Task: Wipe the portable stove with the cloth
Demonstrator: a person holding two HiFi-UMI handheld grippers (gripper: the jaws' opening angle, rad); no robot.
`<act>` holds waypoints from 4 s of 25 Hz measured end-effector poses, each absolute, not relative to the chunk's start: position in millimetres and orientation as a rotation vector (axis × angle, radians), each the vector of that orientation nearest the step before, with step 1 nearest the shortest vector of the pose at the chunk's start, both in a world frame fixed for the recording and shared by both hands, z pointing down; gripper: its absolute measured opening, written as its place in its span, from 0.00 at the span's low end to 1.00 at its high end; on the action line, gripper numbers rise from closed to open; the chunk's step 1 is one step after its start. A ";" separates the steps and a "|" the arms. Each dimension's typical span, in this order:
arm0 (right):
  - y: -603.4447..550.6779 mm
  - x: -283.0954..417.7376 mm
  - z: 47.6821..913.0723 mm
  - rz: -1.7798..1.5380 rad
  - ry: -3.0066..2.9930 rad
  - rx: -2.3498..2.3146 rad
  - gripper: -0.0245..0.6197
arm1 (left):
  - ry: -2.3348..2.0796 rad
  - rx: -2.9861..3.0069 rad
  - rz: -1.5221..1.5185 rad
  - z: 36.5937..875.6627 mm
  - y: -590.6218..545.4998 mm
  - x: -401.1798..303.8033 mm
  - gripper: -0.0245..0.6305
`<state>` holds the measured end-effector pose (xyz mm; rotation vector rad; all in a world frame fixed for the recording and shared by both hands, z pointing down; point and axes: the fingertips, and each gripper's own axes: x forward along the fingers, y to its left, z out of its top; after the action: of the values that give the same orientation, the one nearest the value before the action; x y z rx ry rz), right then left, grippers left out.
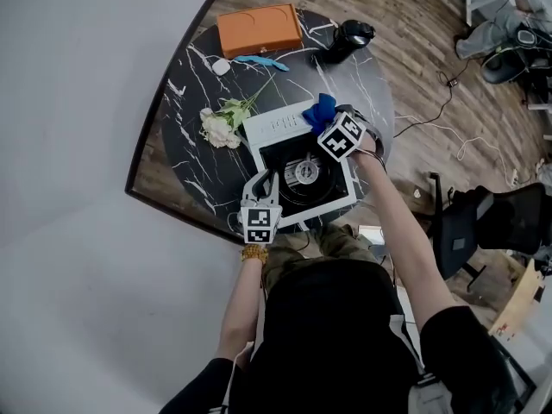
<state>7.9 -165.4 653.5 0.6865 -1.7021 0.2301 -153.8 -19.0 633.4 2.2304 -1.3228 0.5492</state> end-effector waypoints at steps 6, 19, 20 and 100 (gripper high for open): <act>-164.0 -9.8 661.4 -0.019 -1.581 0.410 0.18 | -1.275 2.259 0.559 633.0 -17.0 -148.7 0.07; -110.6 -111.3 655.6 0.003 -1.794 0.157 0.18 | -1.268 2.283 0.613 636.6 -16.0 -147.4 0.07; -104.7 -123.9 655.4 0.012 -1.818 0.140 0.18 | -1.263 2.302 0.649 636.8 -15.9 -147.7 0.07; 49.9 52.4 659.3 -0.200 -2.046 0.107 0.17 | -1.281 2.203 1.008 647.1 -3.3 -135.0 0.07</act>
<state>52.4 49.9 659.3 0.1068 -2.0461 -0.2000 -135.0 -3.3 647.1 2.2031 -1.2805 1.0084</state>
